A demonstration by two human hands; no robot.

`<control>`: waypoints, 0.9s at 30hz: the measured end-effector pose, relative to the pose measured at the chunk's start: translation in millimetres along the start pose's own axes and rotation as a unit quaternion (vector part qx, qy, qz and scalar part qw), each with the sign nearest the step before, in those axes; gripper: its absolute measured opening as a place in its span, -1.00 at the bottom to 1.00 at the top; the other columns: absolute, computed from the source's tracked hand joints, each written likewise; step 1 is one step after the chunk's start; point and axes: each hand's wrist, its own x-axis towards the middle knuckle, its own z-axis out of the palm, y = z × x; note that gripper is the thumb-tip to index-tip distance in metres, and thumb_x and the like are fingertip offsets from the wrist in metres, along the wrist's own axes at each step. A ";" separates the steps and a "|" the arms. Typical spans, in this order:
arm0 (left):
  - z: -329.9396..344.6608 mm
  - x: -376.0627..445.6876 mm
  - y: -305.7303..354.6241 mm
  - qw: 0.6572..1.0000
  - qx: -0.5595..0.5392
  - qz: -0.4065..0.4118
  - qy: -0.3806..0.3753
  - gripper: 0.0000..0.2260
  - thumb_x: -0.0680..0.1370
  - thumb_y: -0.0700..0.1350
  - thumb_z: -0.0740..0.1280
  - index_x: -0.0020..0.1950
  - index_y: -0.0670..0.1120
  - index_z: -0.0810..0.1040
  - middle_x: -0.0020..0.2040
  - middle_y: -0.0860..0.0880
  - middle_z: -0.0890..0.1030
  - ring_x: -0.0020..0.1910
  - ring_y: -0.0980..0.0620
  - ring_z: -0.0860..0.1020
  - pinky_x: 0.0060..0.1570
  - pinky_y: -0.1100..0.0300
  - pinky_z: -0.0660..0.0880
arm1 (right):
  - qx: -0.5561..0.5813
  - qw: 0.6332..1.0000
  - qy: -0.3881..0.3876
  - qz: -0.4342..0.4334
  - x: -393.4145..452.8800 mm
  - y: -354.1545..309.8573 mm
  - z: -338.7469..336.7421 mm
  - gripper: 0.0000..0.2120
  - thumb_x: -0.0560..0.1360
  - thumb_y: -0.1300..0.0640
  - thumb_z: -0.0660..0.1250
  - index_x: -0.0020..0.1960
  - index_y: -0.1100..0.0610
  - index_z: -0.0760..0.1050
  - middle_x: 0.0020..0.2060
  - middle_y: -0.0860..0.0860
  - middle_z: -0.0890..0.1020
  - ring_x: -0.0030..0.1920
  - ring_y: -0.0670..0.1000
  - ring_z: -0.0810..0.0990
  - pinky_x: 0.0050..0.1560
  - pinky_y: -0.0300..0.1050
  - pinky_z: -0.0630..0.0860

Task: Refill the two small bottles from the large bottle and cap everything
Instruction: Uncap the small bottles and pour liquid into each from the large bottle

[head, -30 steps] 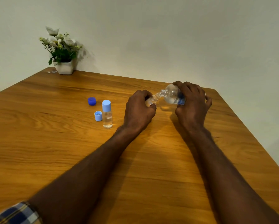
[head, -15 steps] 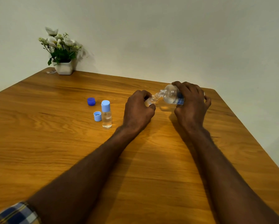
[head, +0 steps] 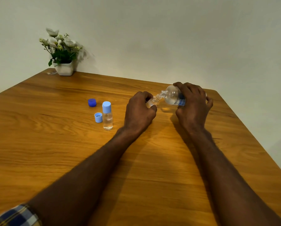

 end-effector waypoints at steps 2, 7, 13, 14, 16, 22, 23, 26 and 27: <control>0.0 0.1 -0.4 1.000 0.000 -0.002 -0.002 -0.70 0.50 -0.14 0.52 0.22 -0.08 0.66 0.12 0.00 0.67 0.07 0.07 0.59 0.10 0.05 0.62 | 0.001 1.000 0.002 -0.001 -0.4 -0.2 0.0 -0.19 0.32 0.31 0.52 0.46 -0.19 0.43 0.39 -0.09 0.50 0.47 0.06 0.36 0.42 0.28 0.20; -0.9 0.2 -0.2 1.000 -0.003 -0.002 -0.002 -0.71 0.49 -0.14 0.52 0.21 -0.08 0.67 0.10 0.01 0.68 0.05 0.08 0.59 0.08 0.04 0.63 | 0.002 1.000 0.004 -0.001 0.3 -1.3 0.3 -0.20 0.32 0.30 0.53 0.46 -0.19 0.43 0.39 -0.08 0.50 0.47 0.07 0.36 0.43 0.28 0.19; -1.1 0.3 0.0 1.000 -0.004 -0.002 -0.003 -0.71 0.49 -0.13 0.53 0.21 -0.07 0.66 0.10 0.01 0.67 0.06 0.08 0.59 0.09 0.05 0.62 | 0.001 1.000 0.003 -0.002 0.6 -3.2 -1.2 -0.20 0.32 0.31 0.52 0.46 -0.19 0.43 0.40 -0.08 0.50 0.48 0.07 0.36 0.43 0.31 0.21; -1.2 0.5 0.0 1.000 -0.005 -0.002 -0.004 -0.71 0.49 -0.13 0.53 0.21 -0.07 0.66 0.10 0.01 0.67 0.06 0.08 0.59 0.09 0.06 0.62 | 0.000 1.000 0.003 -0.002 0.7 -3.5 -1.4 -0.20 0.33 0.30 0.52 0.47 -0.19 0.43 0.40 -0.08 0.50 0.48 0.07 0.36 0.44 0.31 0.21; -1.4 1.0 0.3 1.000 -0.003 -0.002 -0.005 -0.71 0.50 -0.13 0.53 0.21 -0.07 0.66 0.10 0.01 0.67 0.06 0.09 0.58 0.09 0.07 0.61 | -0.001 1.000 0.004 -0.003 0.9 -3.5 -1.7 -0.20 0.33 0.30 0.52 0.47 -0.19 0.43 0.40 -0.08 0.50 0.48 0.07 0.36 0.43 0.31 0.22; -0.9 2.0 -0.7 1.000 0.002 -0.003 -0.013 -0.72 0.50 -0.12 0.51 0.21 -0.07 0.66 0.10 0.02 0.67 0.06 0.08 0.59 0.09 0.04 0.62 | -0.006 1.000 0.006 -0.004 1.9 -3.5 -1.0 -0.20 0.33 0.30 0.50 0.47 -0.19 0.42 0.40 -0.08 0.50 0.48 0.07 0.36 0.43 0.31 0.20; -0.8 2.0 -1.0 1.000 0.002 -0.003 -0.015 -0.72 0.50 -0.11 0.51 0.21 -0.07 0.66 0.10 0.01 0.67 0.06 0.07 0.59 0.09 0.03 0.62 | -0.006 1.000 0.006 -0.004 2.0 -3.3 -0.7 -0.20 0.33 0.31 0.50 0.46 -0.20 0.42 0.40 -0.09 0.50 0.47 0.07 0.36 0.43 0.30 0.20; -0.5 2.3 -1.8 1.000 0.000 -0.005 -0.014 -0.72 0.50 -0.11 0.51 0.21 -0.08 0.66 0.10 0.01 0.67 0.06 0.07 0.59 0.08 0.01 0.63 | -0.007 1.000 0.008 -0.005 1.7 -3.1 0.0 -0.20 0.32 0.30 0.50 0.46 -0.20 0.42 0.39 -0.09 0.50 0.47 0.06 0.37 0.42 0.30 0.21; -0.5 2.3 -1.9 1.000 -0.001 -0.004 -0.012 -0.72 0.50 -0.11 0.51 0.21 -0.08 0.67 0.09 0.01 0.67 0.05 0.07 0.60 0.08 0.00 0.63 | -0.006 1.000 0.009 -0.005 1.7 -3.1 0.2 -0.20 0.33 0.30 0.50 0.46 -0.20 0.42 0.39 -0.09 0.50 0.46 0.06 0.37 0.42 0.30 0.21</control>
